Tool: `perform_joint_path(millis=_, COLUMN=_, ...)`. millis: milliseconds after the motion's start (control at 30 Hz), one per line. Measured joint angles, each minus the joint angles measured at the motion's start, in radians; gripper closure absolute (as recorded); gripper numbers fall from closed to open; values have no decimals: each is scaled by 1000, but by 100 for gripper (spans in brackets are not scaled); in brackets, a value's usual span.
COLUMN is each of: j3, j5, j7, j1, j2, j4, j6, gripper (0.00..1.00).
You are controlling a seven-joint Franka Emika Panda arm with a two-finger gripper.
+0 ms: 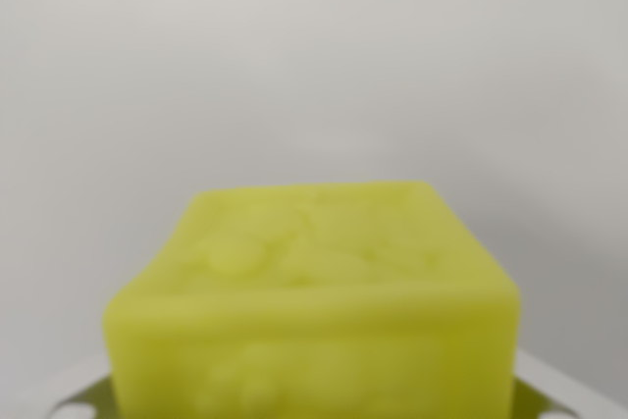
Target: Pick yellow cube
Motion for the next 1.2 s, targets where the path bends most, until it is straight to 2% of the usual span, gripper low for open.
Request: perform_joint_path(millis=1200, j3=0, j5=13, j7=-9, j1=2, j2=-222, j4=9, j6=-233, gripper=100)
